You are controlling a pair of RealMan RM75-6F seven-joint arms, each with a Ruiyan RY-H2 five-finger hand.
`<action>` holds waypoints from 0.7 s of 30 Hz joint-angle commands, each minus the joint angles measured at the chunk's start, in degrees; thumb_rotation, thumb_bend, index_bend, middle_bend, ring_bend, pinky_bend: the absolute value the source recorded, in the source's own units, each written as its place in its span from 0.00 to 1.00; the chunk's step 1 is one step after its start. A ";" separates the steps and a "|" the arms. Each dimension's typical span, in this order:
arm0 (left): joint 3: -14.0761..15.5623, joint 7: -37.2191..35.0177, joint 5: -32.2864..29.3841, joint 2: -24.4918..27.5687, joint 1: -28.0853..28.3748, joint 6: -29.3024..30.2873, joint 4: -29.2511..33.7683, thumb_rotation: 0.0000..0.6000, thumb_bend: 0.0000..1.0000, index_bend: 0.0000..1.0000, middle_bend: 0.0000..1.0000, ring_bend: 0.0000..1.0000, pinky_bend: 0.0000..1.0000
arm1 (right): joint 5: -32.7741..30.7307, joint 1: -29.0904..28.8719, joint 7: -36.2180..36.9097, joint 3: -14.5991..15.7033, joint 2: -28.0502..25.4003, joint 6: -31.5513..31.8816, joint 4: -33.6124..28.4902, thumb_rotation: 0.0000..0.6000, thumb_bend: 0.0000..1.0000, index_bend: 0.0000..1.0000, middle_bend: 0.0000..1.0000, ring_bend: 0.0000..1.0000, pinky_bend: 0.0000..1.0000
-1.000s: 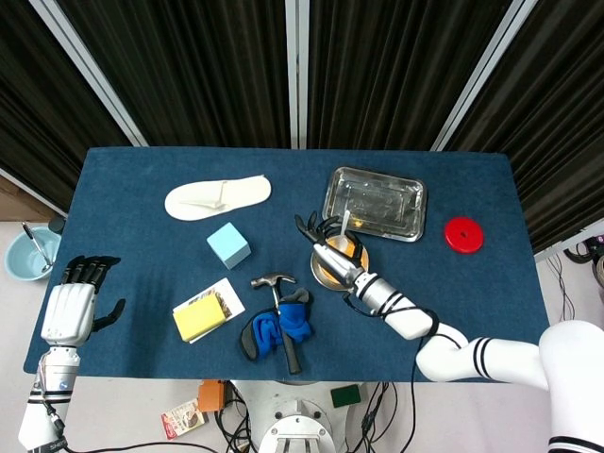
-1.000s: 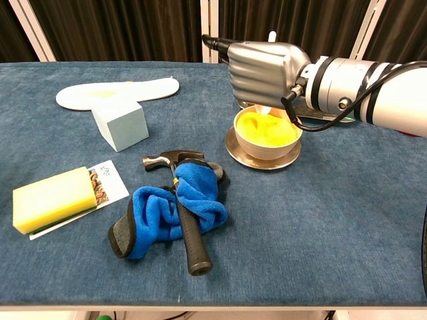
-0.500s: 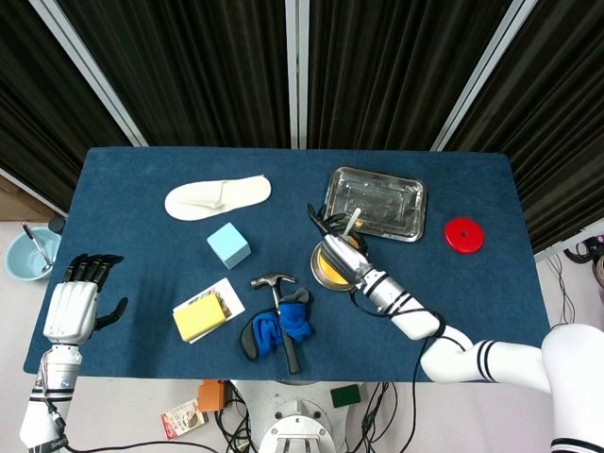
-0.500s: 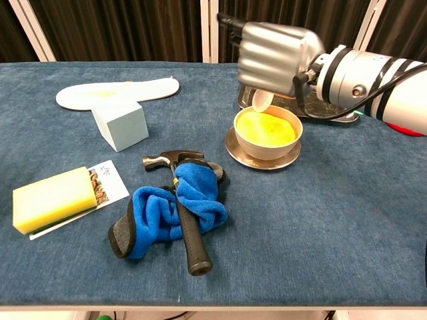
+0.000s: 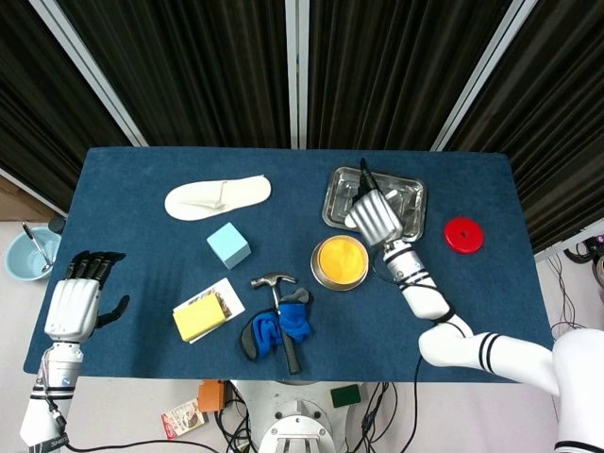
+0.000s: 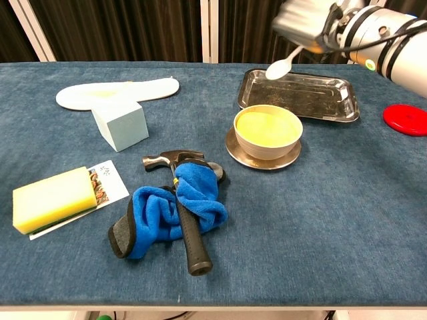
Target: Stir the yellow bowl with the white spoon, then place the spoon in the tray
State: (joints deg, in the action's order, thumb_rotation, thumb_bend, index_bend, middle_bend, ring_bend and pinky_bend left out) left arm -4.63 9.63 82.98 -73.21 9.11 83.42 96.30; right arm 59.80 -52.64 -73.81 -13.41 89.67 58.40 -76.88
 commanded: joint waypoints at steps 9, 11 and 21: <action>0.29 -0.12 -0.85 0.66 -0.81 0.46 0.49 1.00 0.26 0.21 0.21 0.15 0.12 | -13.21 -4.74 14.11 -4.73 14.43 -11.15 26.97 1.00 0.49 0.73 0.40 0.19 0.00; 0.33 -0.02 -0.93 0.85 -0.93 0.54 0.70 1.00 0.26 0.21 0.21 0.15 0.12 | -14.06 -5.83 15.12 -4.80 16.93 -12.83 31.42 1.00 0.49 0.71 0.39 0.19 0.00; 0.71 -0.39 -0.62 0.69 -1.55 1.23 0.42 1.00 0.26 0.21 0.21 0.15 0.12 | -16.12 -9.19 19.08 -6.33 25.25 -17.08 44.75 1.00 0.35 0.51 0.33 0.17 0.00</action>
State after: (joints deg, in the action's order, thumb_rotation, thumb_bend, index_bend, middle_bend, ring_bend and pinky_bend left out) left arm -3.93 9.24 82.35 -72.52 7.57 84.66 96.72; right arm 44.30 -61.08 -55.76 -19.11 113.92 42.21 -33.19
